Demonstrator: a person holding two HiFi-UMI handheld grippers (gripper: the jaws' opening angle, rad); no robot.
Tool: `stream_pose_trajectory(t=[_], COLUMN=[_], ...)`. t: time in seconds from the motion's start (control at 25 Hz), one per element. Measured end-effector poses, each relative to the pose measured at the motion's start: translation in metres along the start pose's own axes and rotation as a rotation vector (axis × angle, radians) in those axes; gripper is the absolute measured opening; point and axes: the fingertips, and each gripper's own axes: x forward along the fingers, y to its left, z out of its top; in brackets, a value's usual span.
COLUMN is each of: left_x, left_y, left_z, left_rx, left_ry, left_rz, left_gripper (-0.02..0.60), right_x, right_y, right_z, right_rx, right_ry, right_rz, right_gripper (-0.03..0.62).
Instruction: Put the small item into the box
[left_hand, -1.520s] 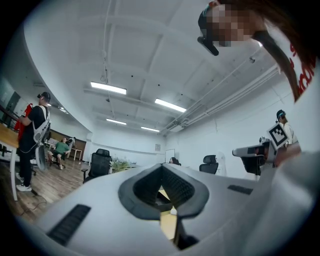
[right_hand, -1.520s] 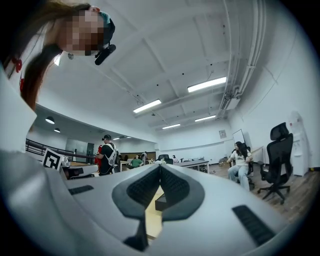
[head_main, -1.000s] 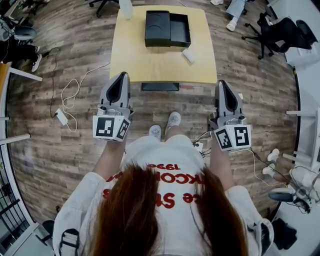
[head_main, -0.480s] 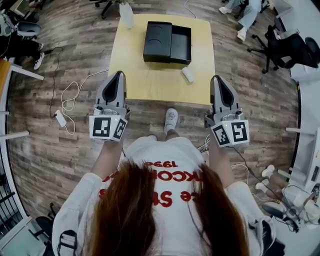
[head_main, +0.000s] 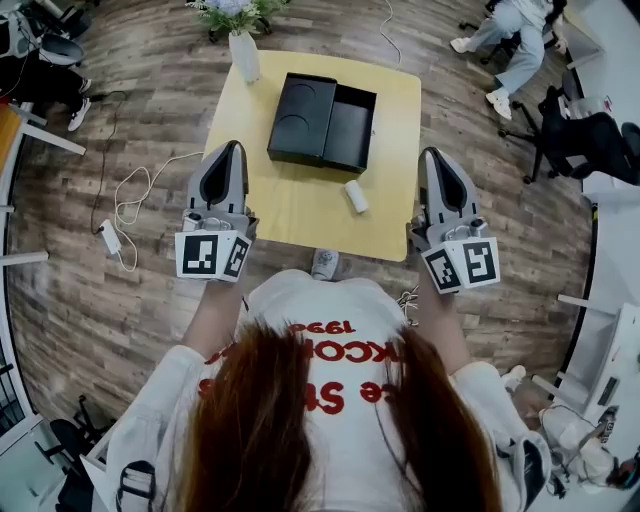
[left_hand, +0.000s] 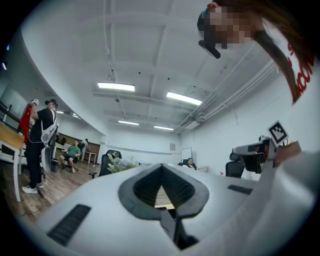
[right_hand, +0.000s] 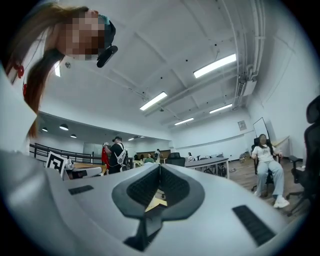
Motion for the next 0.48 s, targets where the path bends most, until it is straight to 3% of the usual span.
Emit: stream_pose_trajectory(t=[0.48], left_x=[0.046], left_y=[-0.007], left_z=[-0.008], left_rx=[0.004], left_ry=[0.010], left_rz=[-0.052], left_gripper=[0.006], right_x=[0.029], right_y=[-0.020], right_z=[-0.016], right_rx=[0.035], right_ry=[0.039], right_rz=[-0.027], right_gripper=[0.006])
